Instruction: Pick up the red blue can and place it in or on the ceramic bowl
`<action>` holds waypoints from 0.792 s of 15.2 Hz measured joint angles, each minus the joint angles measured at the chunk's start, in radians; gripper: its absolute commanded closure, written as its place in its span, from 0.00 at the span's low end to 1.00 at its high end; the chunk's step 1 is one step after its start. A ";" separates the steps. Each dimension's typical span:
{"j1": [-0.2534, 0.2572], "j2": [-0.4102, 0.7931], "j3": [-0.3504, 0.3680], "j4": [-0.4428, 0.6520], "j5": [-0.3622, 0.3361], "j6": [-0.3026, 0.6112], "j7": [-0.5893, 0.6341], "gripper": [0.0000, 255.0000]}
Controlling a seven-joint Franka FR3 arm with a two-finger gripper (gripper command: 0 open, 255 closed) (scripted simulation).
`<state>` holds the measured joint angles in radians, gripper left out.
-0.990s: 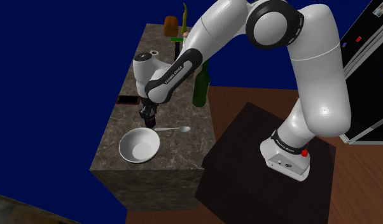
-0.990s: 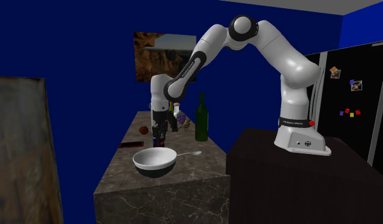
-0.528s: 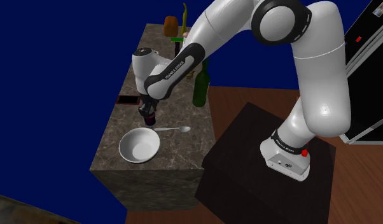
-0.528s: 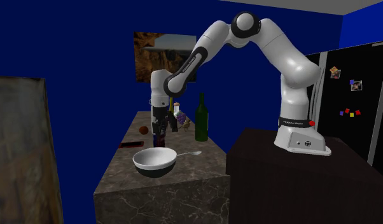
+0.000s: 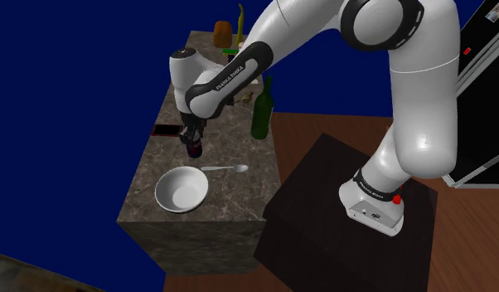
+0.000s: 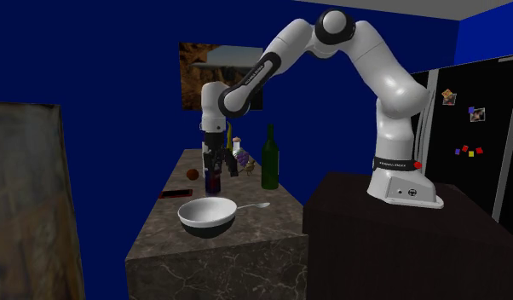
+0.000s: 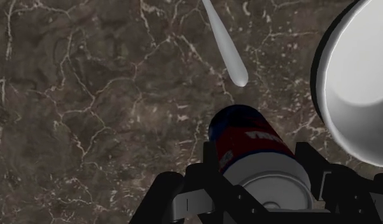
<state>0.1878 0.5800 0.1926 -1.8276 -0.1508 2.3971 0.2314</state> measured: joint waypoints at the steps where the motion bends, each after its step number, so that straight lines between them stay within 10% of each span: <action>1: -0.001 -0.012 0.002 -0.001 0.003 -0.011 -0.001 1.00; 12: -0.013 -0.105 0.019 0.018 0.028 -0.122 -0.017 1.00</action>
<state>0.1753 0.4749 0.2118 -1.8099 -0.1225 2.2756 0.2145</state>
